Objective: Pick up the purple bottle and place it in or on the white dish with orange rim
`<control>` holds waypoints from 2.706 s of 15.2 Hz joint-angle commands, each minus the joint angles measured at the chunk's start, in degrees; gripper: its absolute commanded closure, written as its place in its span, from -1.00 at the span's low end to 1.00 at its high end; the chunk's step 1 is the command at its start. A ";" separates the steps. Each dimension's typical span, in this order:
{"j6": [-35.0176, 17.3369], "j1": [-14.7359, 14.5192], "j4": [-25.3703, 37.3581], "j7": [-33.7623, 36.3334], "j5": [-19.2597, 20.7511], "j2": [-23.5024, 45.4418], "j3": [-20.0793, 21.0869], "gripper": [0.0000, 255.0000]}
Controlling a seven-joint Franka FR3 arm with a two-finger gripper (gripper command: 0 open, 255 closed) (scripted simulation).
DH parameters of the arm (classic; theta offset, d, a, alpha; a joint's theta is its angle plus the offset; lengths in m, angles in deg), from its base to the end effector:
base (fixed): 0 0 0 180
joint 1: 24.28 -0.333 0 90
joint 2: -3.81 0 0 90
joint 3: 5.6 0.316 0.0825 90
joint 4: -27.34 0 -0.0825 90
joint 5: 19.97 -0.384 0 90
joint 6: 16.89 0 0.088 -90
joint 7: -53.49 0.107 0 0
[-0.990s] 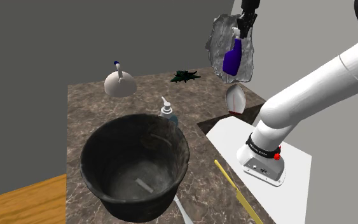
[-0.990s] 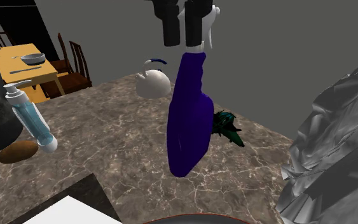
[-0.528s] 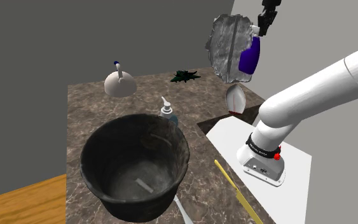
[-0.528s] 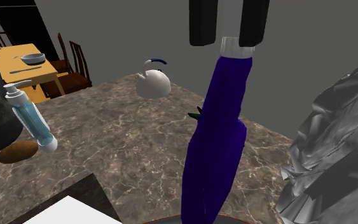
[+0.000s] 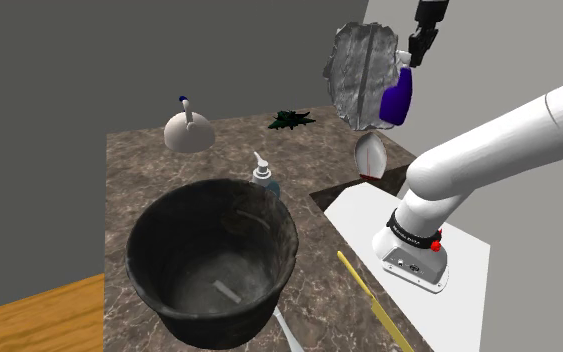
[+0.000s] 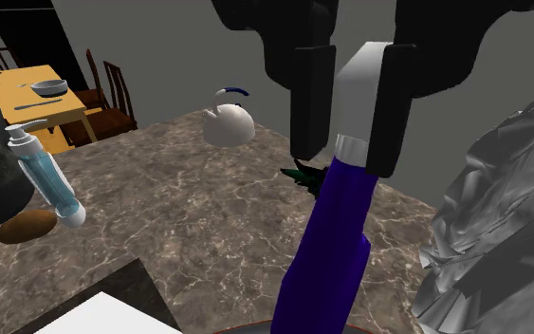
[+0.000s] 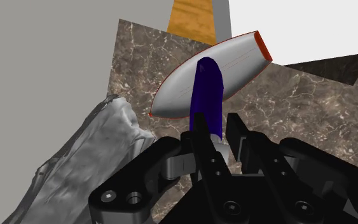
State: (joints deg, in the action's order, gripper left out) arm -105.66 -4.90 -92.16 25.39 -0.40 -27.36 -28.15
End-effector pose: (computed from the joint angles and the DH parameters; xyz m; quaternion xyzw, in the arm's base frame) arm 0.2423 -0.3166 0.6134 0.9929 -0.0942 -0.0502 0.0517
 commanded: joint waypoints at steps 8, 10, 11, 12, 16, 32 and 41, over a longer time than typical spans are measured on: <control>-6.36 0.47 -7.58 1.18 1.04 -1.23 -1.03 1.00; -7.82 0.57 -9.18 1.45 1.28 -1.36 -1.30 1.00; -8.56 0.61 -9.96 1.57 1.40 -1.40 -1.44 1.00; -9.29 0.66 -10.73 1.70 1.53 -1.43 -1.58 1.00; -12.28 0.85 -13.72 2.20 2.05 -1.42 -2.18 1.00; -19.55 1.22 -20.09 3.29 3.34 -0.48 -3.82 1.00; -15.64 0.85 -16.85 3.11 2.45 -1.07 -2.63 -1.00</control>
State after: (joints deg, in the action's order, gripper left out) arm -122.84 -3.96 -110.25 28.68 2.34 -28.17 -31.15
